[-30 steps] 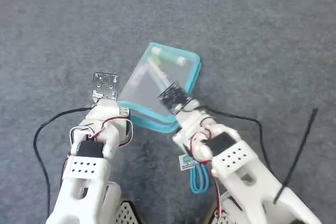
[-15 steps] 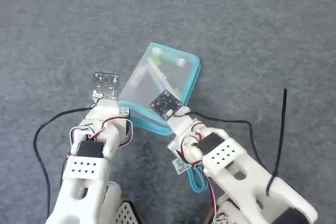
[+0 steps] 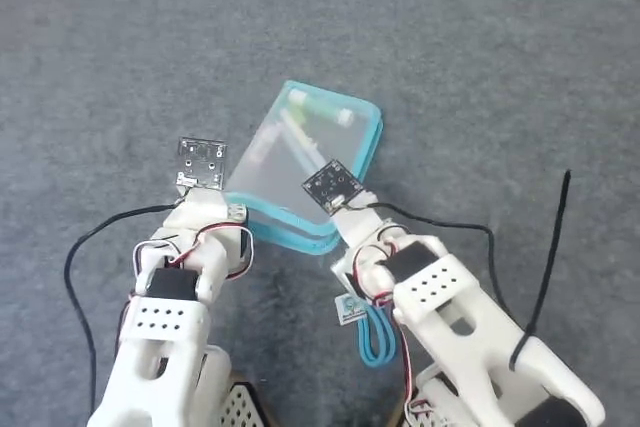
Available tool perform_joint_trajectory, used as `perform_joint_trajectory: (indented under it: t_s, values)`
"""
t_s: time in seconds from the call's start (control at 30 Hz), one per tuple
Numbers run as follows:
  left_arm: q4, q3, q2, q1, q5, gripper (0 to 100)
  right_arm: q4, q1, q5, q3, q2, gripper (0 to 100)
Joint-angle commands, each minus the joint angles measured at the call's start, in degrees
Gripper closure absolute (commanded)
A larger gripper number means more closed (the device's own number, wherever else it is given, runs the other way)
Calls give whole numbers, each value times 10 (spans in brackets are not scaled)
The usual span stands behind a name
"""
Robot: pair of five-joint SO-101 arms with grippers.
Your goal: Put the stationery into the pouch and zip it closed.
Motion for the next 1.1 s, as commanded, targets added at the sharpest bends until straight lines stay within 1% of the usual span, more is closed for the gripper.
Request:
perform_joint_trajectory:
  t_s: [0.0, 0.33, 0.43, 0.5, 0.57, 0.77, 1.0, 1.07]
  values:
    - [-19, -32, 0, -4, 11, 991, 19, 6, -4, -39, 7, 820]
    - [-19, -32, 0, -4, 11, 990, 22, 12, 10, -39, 7, 820]
    - [-19, -32, 0, -4, 11, 990, 60, 12, 25, -58, 9, 821]
    - [-19, -32, 0, -4, 11, 990, 96, 12, 18, -89, 26, 819]
    - [-19, -32, 0, -4, 11, 990, 107, 12, 19, -108, 51, 819]
    - [-19, -31, 0, -5, 11, 990, 98, 11, 23, -112, 106, 818]
    - [-18, -31, 0, -5, 10, 990, 84, 11, 25, -111, 109, 817]
    - [-18, -31, 0, -5, 10, 990, 69, 15, 47, -110, 104, 817]
